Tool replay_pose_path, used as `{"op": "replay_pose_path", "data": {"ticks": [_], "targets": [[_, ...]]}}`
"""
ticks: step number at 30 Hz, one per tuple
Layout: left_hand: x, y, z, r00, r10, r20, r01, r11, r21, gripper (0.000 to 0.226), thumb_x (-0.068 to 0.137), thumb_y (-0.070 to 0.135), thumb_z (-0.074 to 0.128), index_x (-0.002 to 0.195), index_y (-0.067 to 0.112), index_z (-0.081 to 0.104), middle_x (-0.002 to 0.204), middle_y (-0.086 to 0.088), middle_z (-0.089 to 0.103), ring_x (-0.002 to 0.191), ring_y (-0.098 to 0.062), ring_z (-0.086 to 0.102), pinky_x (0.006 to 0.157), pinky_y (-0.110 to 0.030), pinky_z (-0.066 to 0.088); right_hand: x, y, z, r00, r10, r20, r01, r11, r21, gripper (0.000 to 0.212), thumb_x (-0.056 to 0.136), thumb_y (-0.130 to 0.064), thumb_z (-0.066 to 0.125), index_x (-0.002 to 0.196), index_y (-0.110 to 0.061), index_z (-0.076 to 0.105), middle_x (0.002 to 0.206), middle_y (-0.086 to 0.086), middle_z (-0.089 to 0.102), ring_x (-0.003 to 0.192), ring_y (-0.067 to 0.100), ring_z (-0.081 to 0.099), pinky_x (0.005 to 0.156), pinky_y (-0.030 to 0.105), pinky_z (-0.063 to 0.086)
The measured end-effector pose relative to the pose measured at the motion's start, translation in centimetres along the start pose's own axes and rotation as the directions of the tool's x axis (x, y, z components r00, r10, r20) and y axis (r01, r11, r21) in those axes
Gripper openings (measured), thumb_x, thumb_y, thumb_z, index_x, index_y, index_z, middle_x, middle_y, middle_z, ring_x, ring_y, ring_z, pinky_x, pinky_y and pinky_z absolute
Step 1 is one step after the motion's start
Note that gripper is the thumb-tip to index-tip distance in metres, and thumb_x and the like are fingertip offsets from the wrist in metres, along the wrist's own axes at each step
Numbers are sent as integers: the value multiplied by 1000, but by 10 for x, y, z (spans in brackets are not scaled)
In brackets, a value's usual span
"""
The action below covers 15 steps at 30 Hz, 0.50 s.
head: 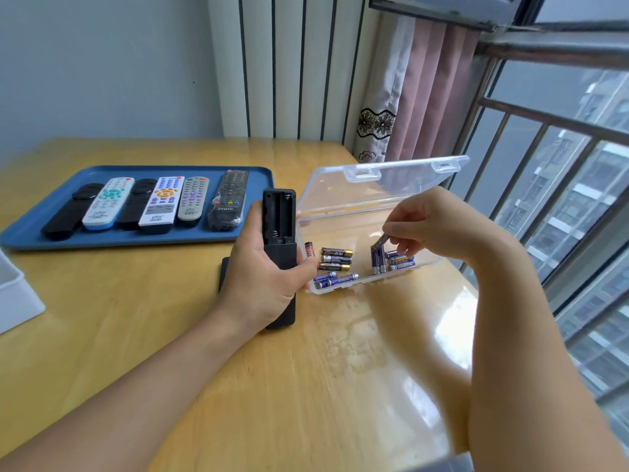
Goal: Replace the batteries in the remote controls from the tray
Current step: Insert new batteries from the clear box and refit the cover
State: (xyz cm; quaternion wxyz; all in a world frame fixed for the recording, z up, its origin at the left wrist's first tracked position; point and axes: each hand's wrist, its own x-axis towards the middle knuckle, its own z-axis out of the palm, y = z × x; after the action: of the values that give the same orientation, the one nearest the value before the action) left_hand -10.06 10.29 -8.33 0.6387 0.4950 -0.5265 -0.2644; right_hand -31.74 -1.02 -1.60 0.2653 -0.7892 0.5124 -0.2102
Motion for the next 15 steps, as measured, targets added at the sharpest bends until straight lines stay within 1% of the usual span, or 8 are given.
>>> {"op": "replay_pose_path", "data": {"ticks": [3,5,6,8,9,11,13,15], "targets": [[0,-1,-1,1000,3,-17,-3,1000,8,51,74,-4,82,108,23,53,105,4,70,72,-19,64,71,-33,59,0,-1,0,994,34,-106,-40,998,-49,13,87,-9,70,75,-6,74,64,8,73,53,17,72,58,28,61],[0,-1,-1,1000,6,4,-6,1000,13,48,75,-6,79,108,20,56,103,-8,70,65,-17,63,64,-29,57,0,-4,1,985,20,-174,-42,992,-122,12,82,-7,69,71,-8,73,59,7,71,45,13,67,45,20,52],[0,1,-1,1000,-4,16,3,1000,3,47,76,-8,78,108,21,57,104,-11,69,59,-16,61,59,-26,54,-1,-6,2,982,12,-187,-43,985,-166,12,80,-7,69,69,-9,73,59,7,71,45,13,65,43,20,49],[1,2,-1,1000,-19,25,20,1000,-9,50,77,-7,77,109,27,59,111,-5,70,52,-13,58,57,-22,50,-2,-8,3,982,4,-186,-51,967,-250,13,78,-10,70,65,-10,72,61,9,70,51,17,65,44,25,51],[2,2,-1,999,-27,29,27,1000,-9,52,77,-5,77,111,30,59,111,-4,70,51,-13,58,58,-23,50,-1,-9,4,983,6,-182,-56,960,-274,15,77,-11,70,63,-9,72,62,12,70,52,19,63,49,30,53],[2,4,0,999,-40,34,40,999,-16,54,80,-5,74,110,36,58,104,-10,70,46,-15,56,58,-24,51,1,-9,5,986,24,-167,-77,946,-315,16,77,-14,70,64,-4,72,65,17,69,55,26,61,55,38,57],[3,5,1,999,-42,27,42,999,-12,53,81,-6,72,106,39,57,101,-15,69,43,-16,55,56,-25,52,2,-10,11,990,51,-134,-101,908,-405,19,78,-17,71,68,-1,68,65,16,62,63,33,59,52,35,52],[3,4,1,999,-37,24,37,999,-7,52,81,-6,71,104,38,57,100,-16,69,43,-17,55,55,-26,52,3,-11,19,993,82,-90,-115,872,-476,21,79,-20,72,69,-4,63,65,10,56,65,31,57,53,28,45]]}}
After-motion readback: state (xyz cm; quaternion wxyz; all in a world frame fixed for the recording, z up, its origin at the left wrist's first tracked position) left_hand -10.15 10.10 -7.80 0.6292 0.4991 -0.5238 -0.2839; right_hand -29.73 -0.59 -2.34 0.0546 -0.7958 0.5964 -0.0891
